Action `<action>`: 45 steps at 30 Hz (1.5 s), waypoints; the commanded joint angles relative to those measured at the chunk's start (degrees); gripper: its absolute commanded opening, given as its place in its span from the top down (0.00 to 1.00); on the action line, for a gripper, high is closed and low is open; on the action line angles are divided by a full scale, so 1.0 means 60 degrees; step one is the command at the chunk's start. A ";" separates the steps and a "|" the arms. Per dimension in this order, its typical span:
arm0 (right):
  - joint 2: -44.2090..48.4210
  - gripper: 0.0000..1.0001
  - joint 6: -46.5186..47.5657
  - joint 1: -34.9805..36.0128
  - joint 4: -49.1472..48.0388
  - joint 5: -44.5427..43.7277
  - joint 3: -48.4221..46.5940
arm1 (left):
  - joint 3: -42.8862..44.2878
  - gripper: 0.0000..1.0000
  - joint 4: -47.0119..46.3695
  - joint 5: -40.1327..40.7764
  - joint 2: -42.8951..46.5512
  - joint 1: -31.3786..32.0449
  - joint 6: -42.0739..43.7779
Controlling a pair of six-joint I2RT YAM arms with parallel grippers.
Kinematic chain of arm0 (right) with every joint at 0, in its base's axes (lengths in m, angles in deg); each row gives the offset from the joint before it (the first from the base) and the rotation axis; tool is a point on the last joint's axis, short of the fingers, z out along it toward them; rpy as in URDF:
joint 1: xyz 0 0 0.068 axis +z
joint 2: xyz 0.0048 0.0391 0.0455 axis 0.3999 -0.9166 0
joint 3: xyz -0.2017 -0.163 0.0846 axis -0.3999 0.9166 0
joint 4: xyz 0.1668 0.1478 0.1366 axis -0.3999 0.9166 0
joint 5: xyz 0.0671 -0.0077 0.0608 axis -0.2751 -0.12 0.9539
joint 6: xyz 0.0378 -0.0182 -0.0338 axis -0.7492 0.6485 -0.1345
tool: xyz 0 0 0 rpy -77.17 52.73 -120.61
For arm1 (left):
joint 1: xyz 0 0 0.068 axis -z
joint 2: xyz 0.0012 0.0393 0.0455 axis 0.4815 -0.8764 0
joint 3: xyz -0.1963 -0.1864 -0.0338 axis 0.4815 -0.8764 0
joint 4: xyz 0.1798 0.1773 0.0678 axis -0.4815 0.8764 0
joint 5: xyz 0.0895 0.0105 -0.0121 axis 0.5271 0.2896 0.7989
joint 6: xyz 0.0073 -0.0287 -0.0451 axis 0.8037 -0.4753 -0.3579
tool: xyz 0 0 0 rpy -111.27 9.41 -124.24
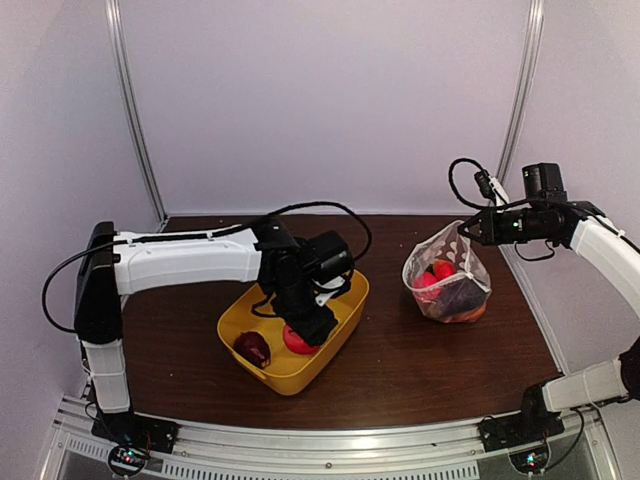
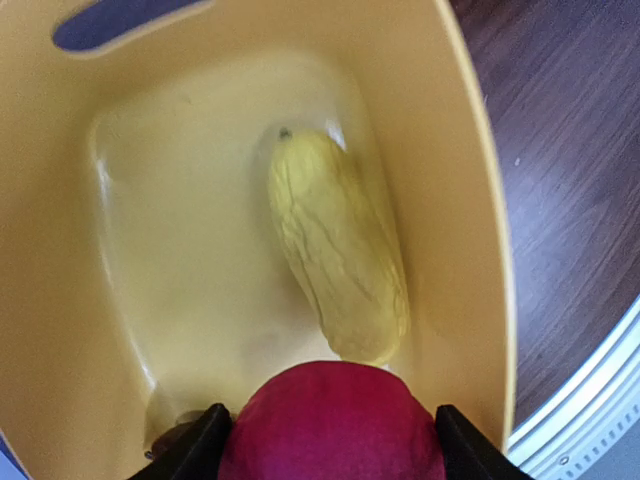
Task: Place the food in the zip-top bag and seal the zipper
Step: Pick up the fake fruit from the bin, then place the fake fruit in the zipper food storage bag.
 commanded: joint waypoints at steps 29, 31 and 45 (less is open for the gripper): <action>-0.0273 1.00 -0.0949 -0.0033 0.0131 0.1120 -0.1106 | 0.3269 0.47 -1.0803 -0.1386 -0.2087 0.0380 -0.0100; -0.0255 1.00 -0.1052 -0.0035 0.0087 0.1282 -0.1118 | 0.3680 0.44 -1.0641 -0.0938 -0.2472 0.0387 0.0116; -0.0187 1.00 -0.1534 -0.0151 -0.0289 0.2274 -0.0887 | 0.5104 0.02 -0.9931 0.0597 -0.3424 0.0400 0.1604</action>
